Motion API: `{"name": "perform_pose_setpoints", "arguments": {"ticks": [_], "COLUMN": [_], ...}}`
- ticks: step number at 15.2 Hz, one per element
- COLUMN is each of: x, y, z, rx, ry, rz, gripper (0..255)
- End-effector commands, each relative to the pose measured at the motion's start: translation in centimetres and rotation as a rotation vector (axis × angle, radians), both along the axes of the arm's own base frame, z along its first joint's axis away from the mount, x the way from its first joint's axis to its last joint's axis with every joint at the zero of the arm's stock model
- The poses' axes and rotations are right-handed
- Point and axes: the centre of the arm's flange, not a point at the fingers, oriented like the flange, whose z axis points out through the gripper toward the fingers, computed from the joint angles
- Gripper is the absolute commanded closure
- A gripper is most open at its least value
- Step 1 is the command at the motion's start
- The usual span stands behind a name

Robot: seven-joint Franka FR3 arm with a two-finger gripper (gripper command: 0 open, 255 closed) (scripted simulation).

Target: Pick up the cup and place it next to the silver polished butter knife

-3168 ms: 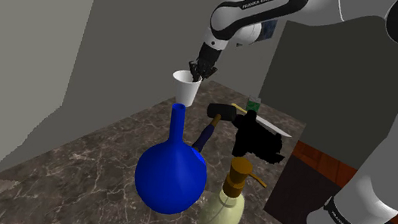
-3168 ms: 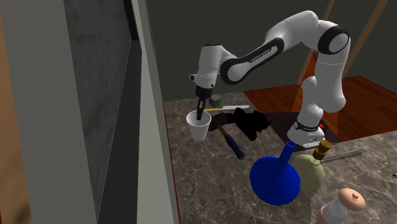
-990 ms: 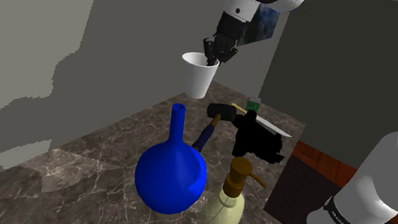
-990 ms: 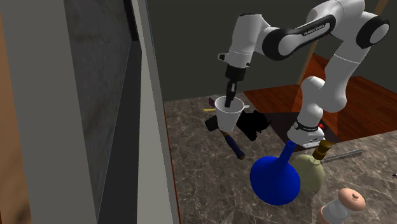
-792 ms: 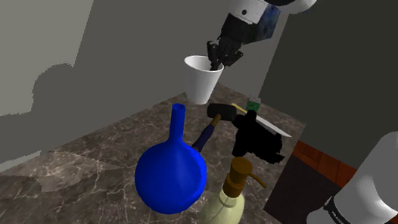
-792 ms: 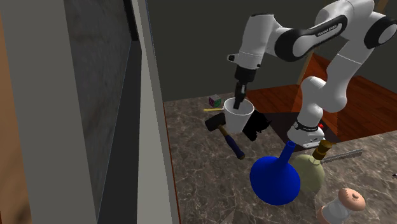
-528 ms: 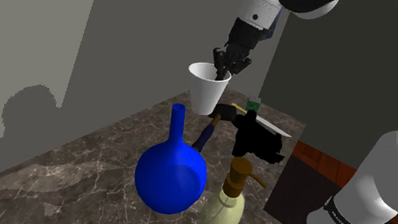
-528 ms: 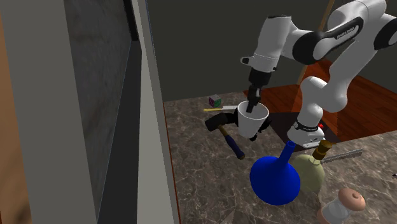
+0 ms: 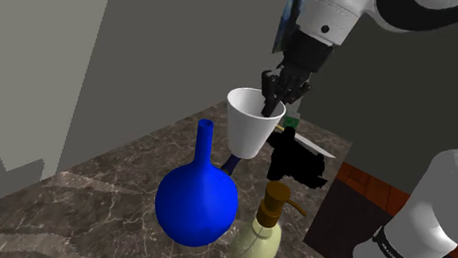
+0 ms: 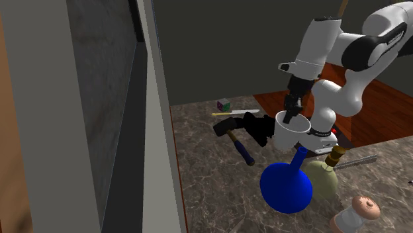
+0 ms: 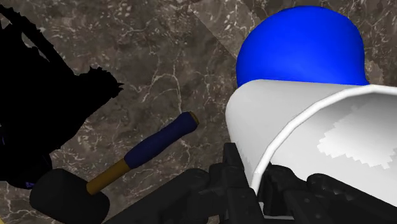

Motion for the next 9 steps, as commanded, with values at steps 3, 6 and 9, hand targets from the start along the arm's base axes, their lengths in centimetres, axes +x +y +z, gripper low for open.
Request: {"name": "perform_pose_setpoints", "arguments": {"ticks": [3, 6, 9], "x": [-4.9, -8.5, -12.0], "y": [2.4, 4.1, 5.9], "z": [-0.2, -0.2, -0.2], "rx": [0.000, 0.000, 0.000], "ry": [0.000, 0.000, 0.000], "rz": [-0.002, -0.002, -0.002], "gripper": [255, 255, 255]}}
